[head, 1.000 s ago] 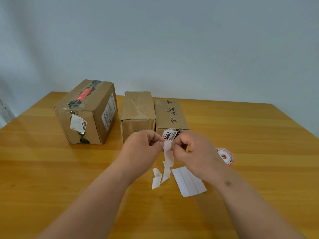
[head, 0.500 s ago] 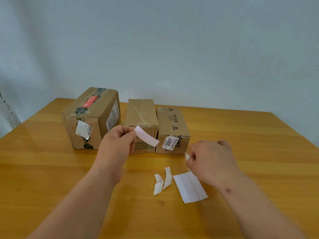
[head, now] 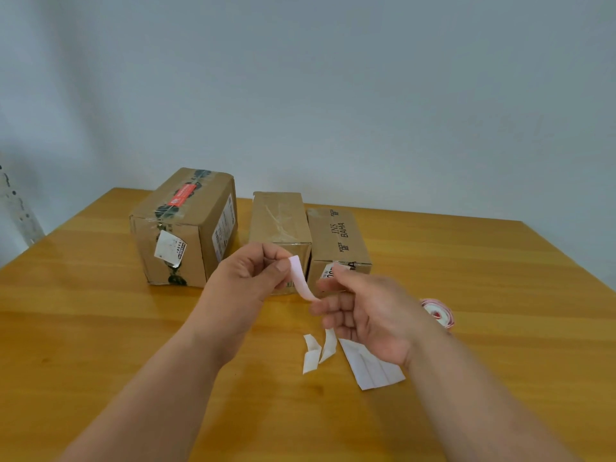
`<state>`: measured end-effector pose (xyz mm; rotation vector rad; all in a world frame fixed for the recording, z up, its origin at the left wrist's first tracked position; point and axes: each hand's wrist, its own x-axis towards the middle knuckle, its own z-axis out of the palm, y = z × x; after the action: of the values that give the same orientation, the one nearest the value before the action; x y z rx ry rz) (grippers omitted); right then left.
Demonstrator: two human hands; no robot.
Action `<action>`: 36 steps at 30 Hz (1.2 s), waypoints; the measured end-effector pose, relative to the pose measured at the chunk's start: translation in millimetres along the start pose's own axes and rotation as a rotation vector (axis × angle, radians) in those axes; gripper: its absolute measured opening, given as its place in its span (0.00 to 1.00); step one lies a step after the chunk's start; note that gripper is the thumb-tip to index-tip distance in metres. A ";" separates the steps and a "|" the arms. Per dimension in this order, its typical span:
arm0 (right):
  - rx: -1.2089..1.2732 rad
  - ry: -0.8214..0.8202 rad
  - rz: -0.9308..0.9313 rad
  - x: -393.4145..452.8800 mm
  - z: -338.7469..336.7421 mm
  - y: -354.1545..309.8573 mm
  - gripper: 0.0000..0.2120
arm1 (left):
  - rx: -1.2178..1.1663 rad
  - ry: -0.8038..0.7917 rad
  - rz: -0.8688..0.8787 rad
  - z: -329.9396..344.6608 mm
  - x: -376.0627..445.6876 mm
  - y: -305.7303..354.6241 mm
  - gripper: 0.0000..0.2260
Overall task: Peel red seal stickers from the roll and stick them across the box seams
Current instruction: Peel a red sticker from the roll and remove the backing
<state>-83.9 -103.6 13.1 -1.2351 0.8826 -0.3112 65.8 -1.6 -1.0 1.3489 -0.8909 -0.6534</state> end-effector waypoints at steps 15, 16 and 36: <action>-0.387 0.252 -0.489 -6.7 3.2 -9.6 0.09 | -0.055 -0.070 -0.196 -14.0 -2.6 -4.7 0.22; -0.443 0.240 -0.514 -7.4 5.6 -9.2 0.09 | 0.000 -0.123 -0.211 -10.0 -4.0 -2.2 0.22; -0.533 0.198 -0.445 -2.6 6.9 -5.4 0.02 | 0.194 -0.081 -0.215 1.0 0.7 4.1 0.11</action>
<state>-79.2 -99.0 19.5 -1.9274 0.8817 -0.5855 64.9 -2.1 3.1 1.6175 -0.8987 -0.8071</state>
